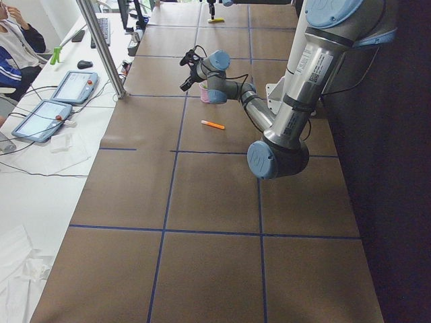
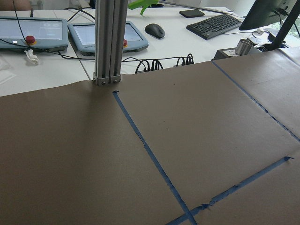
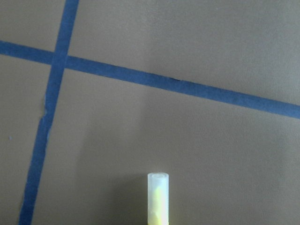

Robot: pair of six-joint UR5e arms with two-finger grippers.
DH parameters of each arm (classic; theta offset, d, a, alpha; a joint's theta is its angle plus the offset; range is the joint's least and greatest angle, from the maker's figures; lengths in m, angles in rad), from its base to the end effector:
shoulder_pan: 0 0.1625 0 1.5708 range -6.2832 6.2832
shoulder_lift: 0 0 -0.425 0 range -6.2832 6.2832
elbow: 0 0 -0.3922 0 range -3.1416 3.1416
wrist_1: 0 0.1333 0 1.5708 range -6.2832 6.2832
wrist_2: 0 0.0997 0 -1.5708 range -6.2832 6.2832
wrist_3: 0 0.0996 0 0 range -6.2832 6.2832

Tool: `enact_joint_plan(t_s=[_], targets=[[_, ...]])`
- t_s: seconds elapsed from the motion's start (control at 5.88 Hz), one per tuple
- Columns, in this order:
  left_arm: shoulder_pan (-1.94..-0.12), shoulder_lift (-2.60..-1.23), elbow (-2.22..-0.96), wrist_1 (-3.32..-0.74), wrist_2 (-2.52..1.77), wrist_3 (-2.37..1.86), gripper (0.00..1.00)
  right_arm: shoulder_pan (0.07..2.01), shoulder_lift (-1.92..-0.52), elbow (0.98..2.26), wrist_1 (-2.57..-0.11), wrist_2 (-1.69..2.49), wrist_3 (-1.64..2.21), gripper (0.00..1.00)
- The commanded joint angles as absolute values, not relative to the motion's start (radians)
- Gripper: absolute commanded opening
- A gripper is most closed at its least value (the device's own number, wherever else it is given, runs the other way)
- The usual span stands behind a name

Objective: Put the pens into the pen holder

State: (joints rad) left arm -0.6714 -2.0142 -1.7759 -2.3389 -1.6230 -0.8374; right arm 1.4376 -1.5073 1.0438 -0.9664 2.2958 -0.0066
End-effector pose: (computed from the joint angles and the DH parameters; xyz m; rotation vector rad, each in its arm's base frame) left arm 0.3967 -0.4788 0.2263 0.8823 1.1093 0.0882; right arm 0.0020 -0.4916 0.8218 0.0887 -0.7319 -0.1845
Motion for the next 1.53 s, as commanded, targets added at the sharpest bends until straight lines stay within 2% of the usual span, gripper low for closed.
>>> enact_joint_plan(t_s=[0.0, 0.68, 0.85, 1.19, 1.36], targets=[[-0.670, -2.014, -1.772, -2.339, -1.623, -0.836, 1.00, 1.428, -1.508, 1.039, -0.965, 2.299, -0.002, 1.00], [-0.670, -2.014, -1.763, -2.344, -1.623, -0.836, 1.00, 1.407, -1.488, 1.012, -0.971, 2.298, -0.002, 0.93], [-0.672, -2.014, -1.763, -2.344, -1.623, -0.836, 1.00, 1.407, -1.488, 1.014, -0.971, 2.298, -0.002, 0.77], [-0.670, -2.014, -1.761, -2.345, -1.623, -0.836, 1.00, 1.407, -1.488, 1.015, -0.971, 2.299, -0.008, 0.40], [-0.670, -2.014, -1.763, -2.345, -1.623, -0.836, 1.00, 1.407, -1.493, 1.015, -0.969, 2.299, -0.008, 0.31]])
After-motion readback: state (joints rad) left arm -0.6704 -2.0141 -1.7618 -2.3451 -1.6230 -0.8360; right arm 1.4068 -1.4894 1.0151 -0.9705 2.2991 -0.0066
